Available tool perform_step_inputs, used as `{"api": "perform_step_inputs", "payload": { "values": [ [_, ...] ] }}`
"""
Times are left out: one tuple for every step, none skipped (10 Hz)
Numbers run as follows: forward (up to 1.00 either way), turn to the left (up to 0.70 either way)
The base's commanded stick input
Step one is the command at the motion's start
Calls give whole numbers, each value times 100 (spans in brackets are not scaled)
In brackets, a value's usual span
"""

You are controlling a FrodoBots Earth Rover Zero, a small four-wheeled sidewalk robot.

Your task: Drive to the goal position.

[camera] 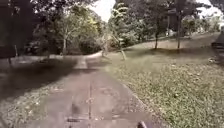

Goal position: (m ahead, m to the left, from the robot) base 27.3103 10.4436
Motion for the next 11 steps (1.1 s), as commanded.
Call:
{"api": "perform_step_inputs", "payload": {
  "values": [
    [85,2],
    [85,3],
    [85,34],
    [85,34],
    [85,34],
    [85,33],
    [85,10],
    [85,1],
    [85,0],
    [85,0],
    [85,17]
  ]
}}
